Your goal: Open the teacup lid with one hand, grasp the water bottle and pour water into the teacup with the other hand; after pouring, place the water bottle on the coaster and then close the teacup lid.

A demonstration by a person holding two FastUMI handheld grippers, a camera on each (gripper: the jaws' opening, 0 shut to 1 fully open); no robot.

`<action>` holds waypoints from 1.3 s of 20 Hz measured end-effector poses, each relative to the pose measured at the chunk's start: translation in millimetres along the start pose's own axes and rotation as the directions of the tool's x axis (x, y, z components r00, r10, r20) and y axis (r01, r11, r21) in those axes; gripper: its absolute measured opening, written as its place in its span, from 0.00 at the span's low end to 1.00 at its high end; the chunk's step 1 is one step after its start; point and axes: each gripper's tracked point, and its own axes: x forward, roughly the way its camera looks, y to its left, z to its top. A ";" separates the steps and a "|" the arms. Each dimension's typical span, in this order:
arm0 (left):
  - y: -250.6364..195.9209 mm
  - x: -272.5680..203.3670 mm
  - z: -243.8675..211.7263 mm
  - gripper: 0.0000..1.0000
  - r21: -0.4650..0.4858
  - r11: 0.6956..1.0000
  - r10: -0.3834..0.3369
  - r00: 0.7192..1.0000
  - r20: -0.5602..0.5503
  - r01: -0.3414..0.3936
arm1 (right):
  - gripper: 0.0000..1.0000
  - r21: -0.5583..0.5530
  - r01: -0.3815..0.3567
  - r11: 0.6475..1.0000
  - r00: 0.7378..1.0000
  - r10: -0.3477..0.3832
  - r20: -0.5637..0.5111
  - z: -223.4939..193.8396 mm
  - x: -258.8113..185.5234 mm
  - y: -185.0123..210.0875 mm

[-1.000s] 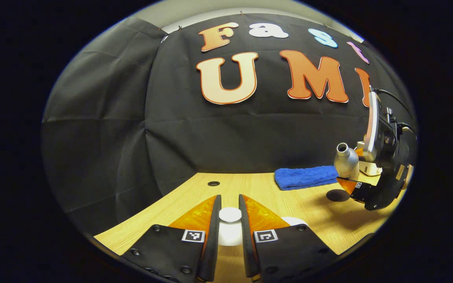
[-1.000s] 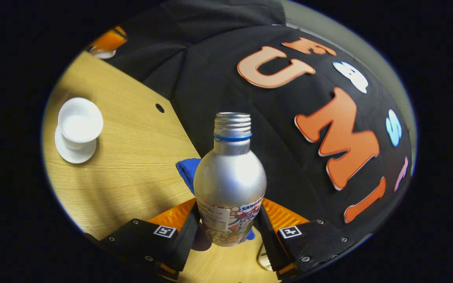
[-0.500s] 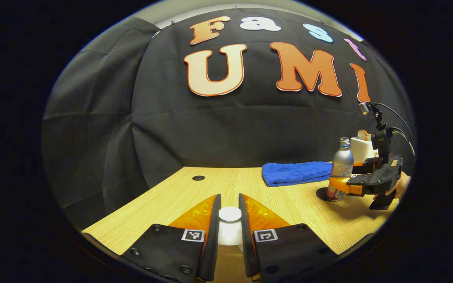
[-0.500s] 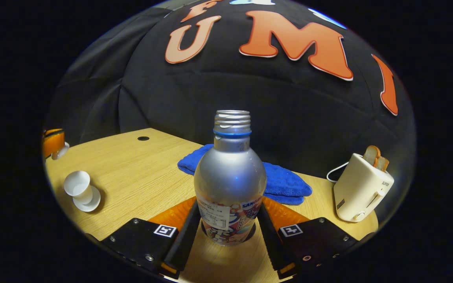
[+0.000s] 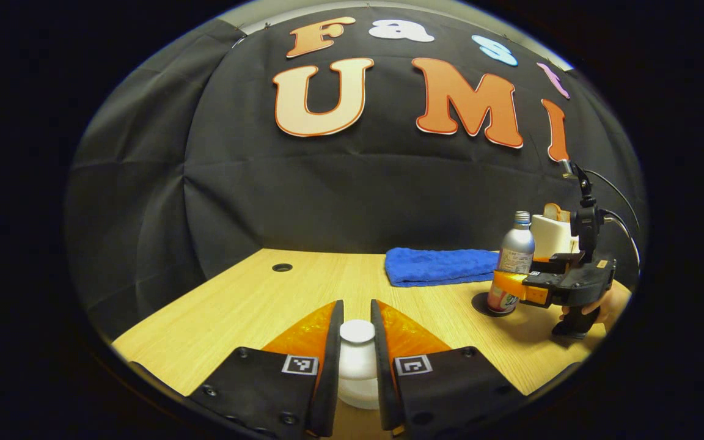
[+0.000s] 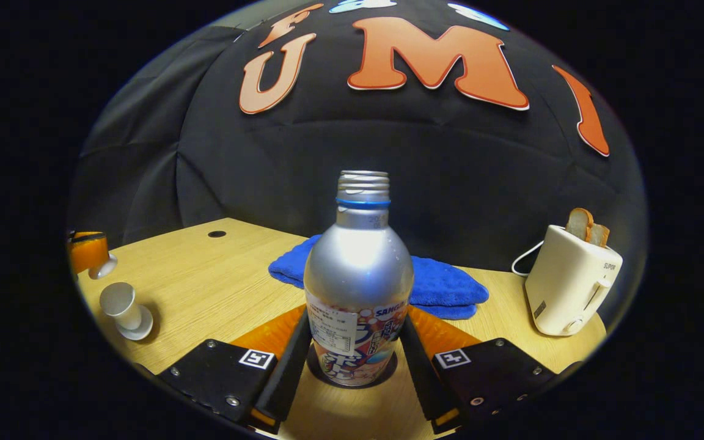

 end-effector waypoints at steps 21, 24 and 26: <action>-24.0 -7.6 -26.2 0.39 0.045 0.999 0.001 0.999 -0.054 0.001 | 0.97 -0.104 0.009 0.995 0.997 -0.017 -0.075 -23.4 -38.4 -8.3; -24.3 -14.4 -10.6 0.62 0.059 0.998 0.012 1.000 -0.007 -0.012 | 0.97 -0.102 0.053 0.993 0.998 -0.057 -0.035 -10.4 -62.9 -24.7; -23.9 -17.3 4.2 0.72 0.055 0.998 0.021 0.999 0.042 -0.023 | 0.97 -0.103 0.084 0.991 0.996 -0.082 0.020 6.7 -81.1 -34.3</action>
